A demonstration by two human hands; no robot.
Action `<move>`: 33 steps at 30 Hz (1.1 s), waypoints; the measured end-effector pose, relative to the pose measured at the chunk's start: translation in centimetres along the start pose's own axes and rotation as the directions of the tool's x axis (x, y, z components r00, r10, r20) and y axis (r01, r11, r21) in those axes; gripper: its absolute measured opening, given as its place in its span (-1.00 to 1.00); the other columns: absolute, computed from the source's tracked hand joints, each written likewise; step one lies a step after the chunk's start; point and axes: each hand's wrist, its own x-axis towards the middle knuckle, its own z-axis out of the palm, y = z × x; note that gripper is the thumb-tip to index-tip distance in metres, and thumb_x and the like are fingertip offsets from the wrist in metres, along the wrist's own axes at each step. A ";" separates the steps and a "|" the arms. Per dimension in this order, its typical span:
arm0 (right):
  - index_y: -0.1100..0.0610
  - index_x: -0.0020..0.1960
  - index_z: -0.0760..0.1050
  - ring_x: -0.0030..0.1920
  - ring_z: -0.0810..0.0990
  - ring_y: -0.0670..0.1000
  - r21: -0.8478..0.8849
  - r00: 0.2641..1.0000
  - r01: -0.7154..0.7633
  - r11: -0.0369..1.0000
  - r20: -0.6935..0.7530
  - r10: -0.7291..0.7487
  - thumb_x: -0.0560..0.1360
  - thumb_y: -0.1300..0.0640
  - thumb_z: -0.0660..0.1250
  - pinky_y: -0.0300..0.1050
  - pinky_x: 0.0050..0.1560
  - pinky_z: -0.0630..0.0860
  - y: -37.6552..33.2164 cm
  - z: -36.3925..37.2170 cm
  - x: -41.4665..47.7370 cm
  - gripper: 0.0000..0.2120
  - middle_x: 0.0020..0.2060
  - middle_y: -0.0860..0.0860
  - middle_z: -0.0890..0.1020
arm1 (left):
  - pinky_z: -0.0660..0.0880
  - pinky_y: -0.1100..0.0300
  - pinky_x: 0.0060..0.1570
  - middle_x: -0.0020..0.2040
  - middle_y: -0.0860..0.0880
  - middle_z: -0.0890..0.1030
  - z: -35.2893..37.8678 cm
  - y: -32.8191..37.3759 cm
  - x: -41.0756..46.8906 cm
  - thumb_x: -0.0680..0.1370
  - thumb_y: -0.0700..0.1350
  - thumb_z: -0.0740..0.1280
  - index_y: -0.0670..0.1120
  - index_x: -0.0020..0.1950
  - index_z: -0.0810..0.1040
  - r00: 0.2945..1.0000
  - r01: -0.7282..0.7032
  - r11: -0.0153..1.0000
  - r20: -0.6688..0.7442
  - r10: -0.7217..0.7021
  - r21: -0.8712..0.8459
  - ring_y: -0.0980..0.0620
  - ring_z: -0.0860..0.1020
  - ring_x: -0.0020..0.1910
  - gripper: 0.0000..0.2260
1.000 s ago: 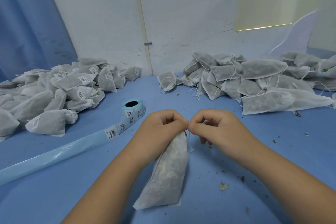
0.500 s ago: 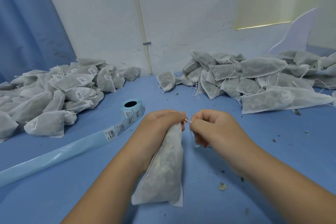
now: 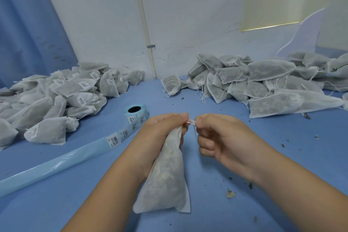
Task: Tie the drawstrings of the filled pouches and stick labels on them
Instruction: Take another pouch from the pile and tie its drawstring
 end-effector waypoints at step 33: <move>0.01 -0.18 0.65 -0.45 0.48 -0.13 -0.565 0.926 0.154 0.810 -0.203 -0.318 0.42 0.27 0.39 -0.33 -0.42 0.42 0.5 0.2 -0.4 -0.82 -0.48 -0.12 0.58 | 0.29 0.21 -0.39 -0.38 0.04 0.46 0.0 -1.2 0.6 0.40 0.05 0.37 0.00 -0.33 0.57 0.999 -0.018 0.956 -0.035 0.030 0.292 0.11 0.34 -0.46 -0.83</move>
